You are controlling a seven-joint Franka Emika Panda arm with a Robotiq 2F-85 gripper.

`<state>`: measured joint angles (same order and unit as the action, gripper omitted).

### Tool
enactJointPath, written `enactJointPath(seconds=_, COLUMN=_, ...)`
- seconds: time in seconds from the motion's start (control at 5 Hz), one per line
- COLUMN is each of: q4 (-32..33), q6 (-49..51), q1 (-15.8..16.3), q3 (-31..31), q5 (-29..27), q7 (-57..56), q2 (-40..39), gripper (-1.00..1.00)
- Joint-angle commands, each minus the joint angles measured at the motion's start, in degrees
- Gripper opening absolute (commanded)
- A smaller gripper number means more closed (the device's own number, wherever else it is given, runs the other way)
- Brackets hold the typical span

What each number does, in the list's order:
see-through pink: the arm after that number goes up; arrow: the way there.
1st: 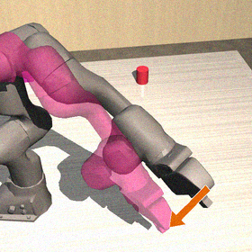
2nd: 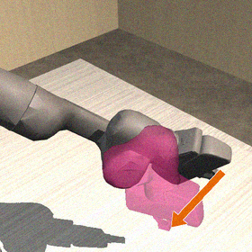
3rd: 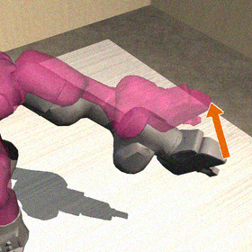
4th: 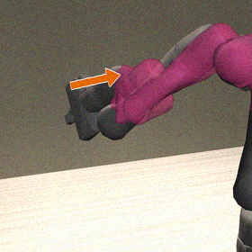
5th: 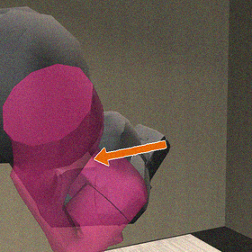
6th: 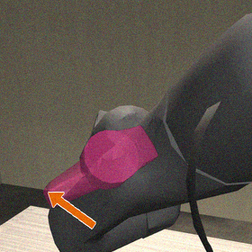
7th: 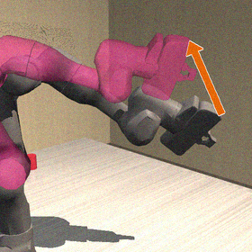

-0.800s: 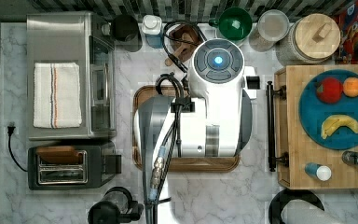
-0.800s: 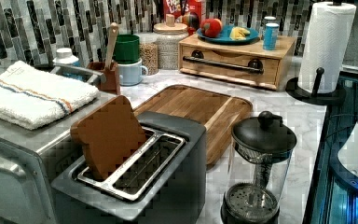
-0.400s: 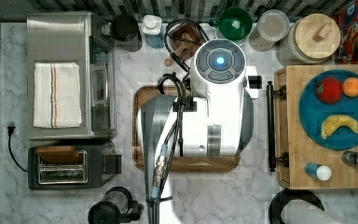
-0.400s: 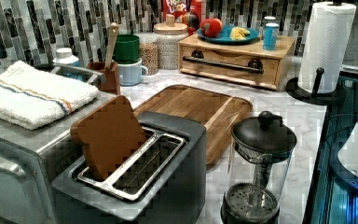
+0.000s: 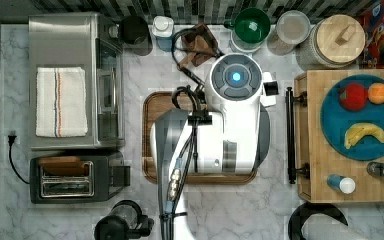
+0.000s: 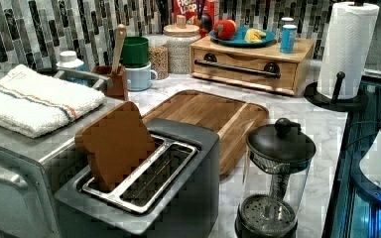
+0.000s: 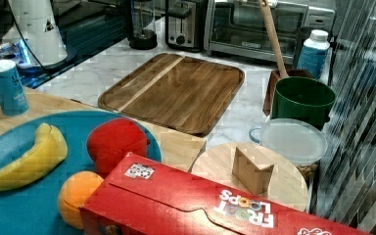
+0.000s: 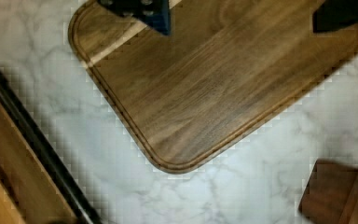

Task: Open the drawer.

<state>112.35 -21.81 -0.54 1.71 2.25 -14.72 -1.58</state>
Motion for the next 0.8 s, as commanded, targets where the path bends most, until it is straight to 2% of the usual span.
enactJointPath(seconds=0.2, q4=9.1, q6=-5.1, q1=-4.9, q3=4.7, q5=-0.4, q7=-27.8, q2=5.7, gripper=1.0)
enactJointPath(seconds=0.8, q4=9.6, q6=-10.9, q1=-9.3, q3=7.3, q5=0.6, q7=-47.3, q2=2.9, gripper=1.0)
